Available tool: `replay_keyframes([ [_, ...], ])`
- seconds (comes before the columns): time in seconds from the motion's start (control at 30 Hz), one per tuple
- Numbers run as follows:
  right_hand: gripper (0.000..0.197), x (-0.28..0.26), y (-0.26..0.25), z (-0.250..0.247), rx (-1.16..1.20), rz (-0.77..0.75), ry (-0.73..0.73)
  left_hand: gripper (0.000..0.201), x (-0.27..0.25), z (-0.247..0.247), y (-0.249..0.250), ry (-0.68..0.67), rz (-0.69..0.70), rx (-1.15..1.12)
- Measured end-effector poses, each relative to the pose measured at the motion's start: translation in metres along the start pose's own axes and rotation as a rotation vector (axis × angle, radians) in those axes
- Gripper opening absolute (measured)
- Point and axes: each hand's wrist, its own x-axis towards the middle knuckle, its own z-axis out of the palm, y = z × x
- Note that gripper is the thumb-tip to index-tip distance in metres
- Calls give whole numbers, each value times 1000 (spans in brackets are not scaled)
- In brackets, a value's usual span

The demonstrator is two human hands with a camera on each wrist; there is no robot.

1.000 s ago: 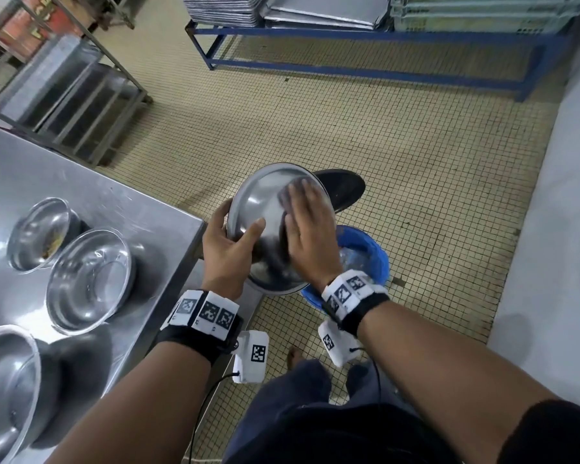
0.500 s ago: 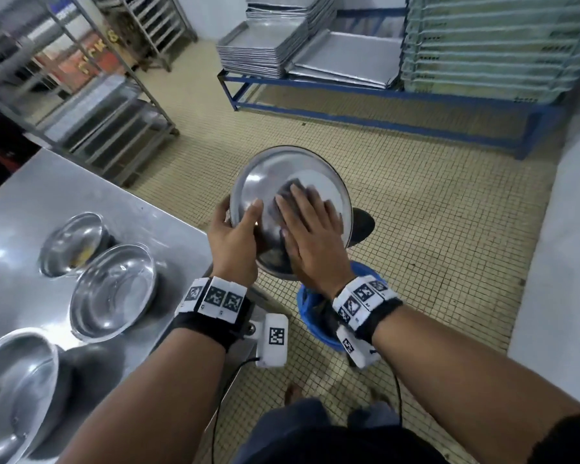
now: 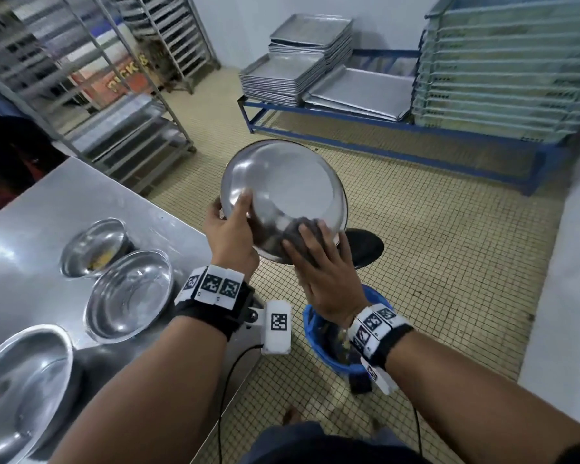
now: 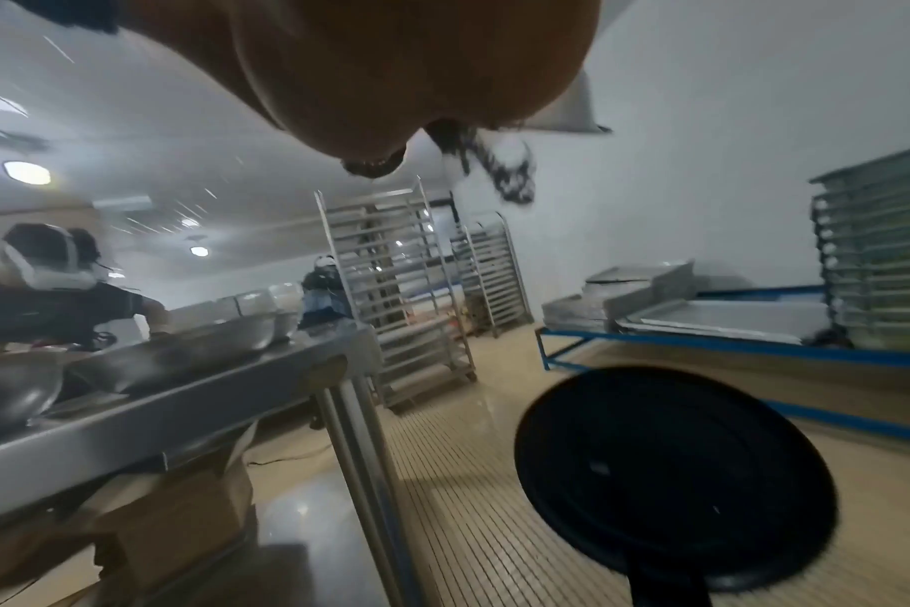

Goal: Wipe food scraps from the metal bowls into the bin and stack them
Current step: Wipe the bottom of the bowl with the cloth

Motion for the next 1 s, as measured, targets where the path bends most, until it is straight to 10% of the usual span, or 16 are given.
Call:
replay_keyframes([
  [0.27, 58, 28, -11, -5, 5, -113, 90, 35, -2, 6, 3, -1, 24, -54],
  [0.43, 61, 20, 11, -8, 189, 319, 62, 41, 3, -5, 12, -42, 66, -88],
  [0.63, 59, 79, 43, -27, 423, 459, 82, 37, -4, -16, 4, -202, 125, 61],
  [0.8, 51, 104, 42, -36, 275, 119, 125, 38, -12, -16, 0, -309, 222, 213],
  [0.9, 49, 109, 40, -38, 347, 276, 184, 41, -9, -19, 1, -349, 287, 289],
  [1.0, 47, 104, 25, -36, 270, 90, 186, 44, -8, -22, 0, -355, 318, 320],
])
